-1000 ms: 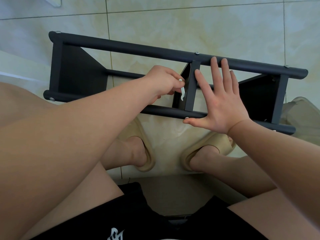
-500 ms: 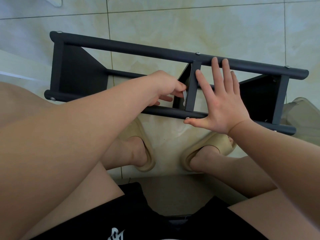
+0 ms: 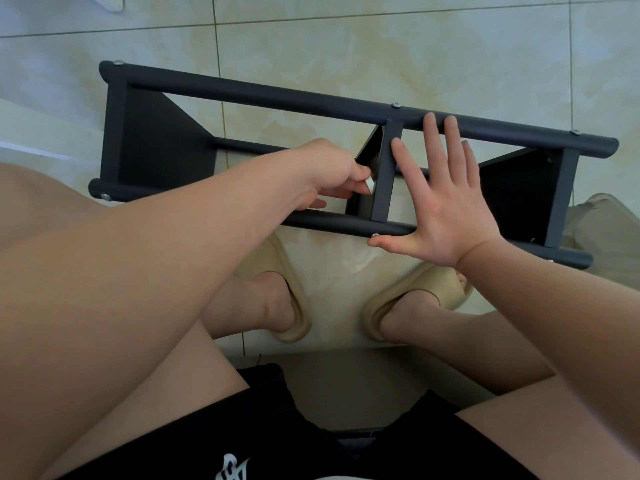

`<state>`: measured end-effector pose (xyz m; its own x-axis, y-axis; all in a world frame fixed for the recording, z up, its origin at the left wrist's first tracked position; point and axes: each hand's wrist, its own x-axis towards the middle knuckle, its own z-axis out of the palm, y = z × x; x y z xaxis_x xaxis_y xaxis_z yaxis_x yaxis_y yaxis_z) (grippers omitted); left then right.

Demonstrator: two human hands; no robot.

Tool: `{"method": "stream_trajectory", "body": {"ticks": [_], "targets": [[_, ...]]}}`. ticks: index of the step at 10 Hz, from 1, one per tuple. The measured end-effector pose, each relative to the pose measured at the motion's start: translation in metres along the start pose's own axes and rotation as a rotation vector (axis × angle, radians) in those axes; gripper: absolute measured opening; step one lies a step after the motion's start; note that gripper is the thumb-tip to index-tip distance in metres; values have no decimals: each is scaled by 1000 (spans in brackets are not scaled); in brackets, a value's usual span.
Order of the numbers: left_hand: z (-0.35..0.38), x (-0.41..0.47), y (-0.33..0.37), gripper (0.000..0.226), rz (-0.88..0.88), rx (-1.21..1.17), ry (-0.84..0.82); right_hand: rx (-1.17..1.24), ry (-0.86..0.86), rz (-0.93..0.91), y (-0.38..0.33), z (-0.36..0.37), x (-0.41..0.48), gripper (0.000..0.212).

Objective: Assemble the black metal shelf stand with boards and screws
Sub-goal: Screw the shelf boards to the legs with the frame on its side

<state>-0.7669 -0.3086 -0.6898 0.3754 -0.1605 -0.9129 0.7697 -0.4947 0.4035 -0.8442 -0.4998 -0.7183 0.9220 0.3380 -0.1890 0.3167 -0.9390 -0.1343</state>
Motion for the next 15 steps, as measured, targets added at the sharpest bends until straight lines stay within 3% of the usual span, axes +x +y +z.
{"method": "stream_trajectory", "body": {"ticks": [5,7,15], "targets": [[-5,-1,0,22,21,135,-33,5,-11,2,0,-1,0,121],[-9,-2,-3,13,53,209,-45,3,-17,3,-1,-1,-1,121],[-19,6,-20,20,225,491,-77,-6,-18,3,-1,-3,-1,120]]}}
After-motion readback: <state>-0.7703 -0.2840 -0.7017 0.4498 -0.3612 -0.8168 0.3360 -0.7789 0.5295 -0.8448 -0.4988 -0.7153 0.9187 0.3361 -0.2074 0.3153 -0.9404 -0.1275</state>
